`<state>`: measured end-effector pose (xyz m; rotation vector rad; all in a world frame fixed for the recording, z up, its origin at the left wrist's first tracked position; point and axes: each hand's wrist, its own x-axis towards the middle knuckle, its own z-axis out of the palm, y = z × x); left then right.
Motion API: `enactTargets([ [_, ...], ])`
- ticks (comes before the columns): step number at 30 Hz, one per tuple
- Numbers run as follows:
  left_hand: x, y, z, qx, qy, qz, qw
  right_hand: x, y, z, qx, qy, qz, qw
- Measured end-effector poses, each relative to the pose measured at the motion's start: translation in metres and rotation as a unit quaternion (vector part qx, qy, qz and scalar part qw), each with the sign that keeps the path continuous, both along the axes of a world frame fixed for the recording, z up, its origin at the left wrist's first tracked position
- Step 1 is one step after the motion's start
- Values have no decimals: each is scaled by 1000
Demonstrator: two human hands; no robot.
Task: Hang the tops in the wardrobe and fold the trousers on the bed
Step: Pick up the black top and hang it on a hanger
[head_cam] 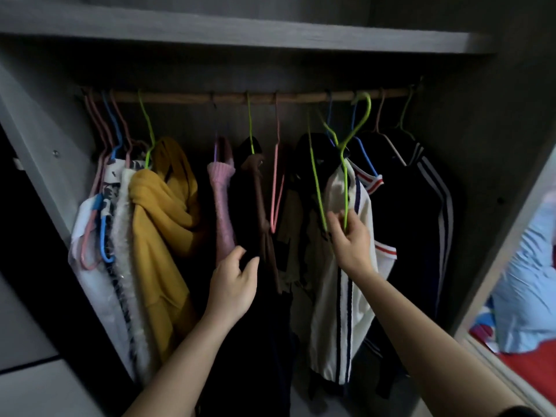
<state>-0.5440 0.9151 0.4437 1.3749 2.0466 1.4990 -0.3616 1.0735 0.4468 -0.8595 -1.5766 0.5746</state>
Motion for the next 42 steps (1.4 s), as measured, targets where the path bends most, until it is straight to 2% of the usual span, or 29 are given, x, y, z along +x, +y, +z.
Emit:
enactTargets([
  [4, 15, -3, -10, -7, 28, -28, 999, 23, -13, -17, -71, 6, -8, 997],
  [9, 30, -10, -24, 2, 34, -66, 997, 59, -63, -35, -100, -56, -56, 992],
  [13, 46, -11, -44, 6, 28, -97, 995, 98, -120, -58, -132, -58, -26, 989],
  [16, 59, -8, -62, 17, 28, -113, 993, 121, -152, -78, -174, -142, -61, 973],
  [18, 71, -10, -73, 15, 20, -133, 991, 134, -173, -94, -170, -194, -95, 961],
  [20, 84, -14, -81, 13, 18, -160, 987, 145, -193, -103, -165, -206, -101, 959],
  [23, 105, -24, -80, 40, 28, -221, 974, 148, -210, -102, -188, -195, -91, 958],
  [29, 145, -47, -57, 77, 95, -342, 932, 143, -211, -96, -256, -200, 9, 946],
  [31, 153, -47, -53, 75, 126, -337, 930, 156, -204, -90, -255, -187, -1, 949],
  [33, 155, -44, -56, 42, 131, -304, 943, 174, -196, -81, -248, -164, -26, 954],
  [36, 152, -35, -64, -16, 149, -205, 967, 199, -190, -67, -212, -155, -41, 964],
  [39, 155, -28, -72, -64, 199, -115, 971, 218, -189, -62, -190, -153, -21, 970],
  [41, 166, -24, -76, -89, 174, -117, 974, 232, -191, -66, -183, -153, -7, 971],
  [42, 175, -22, -79, -100, 135, -140, 976, 239, -192, -69, -176, -145, -1, 974],
])
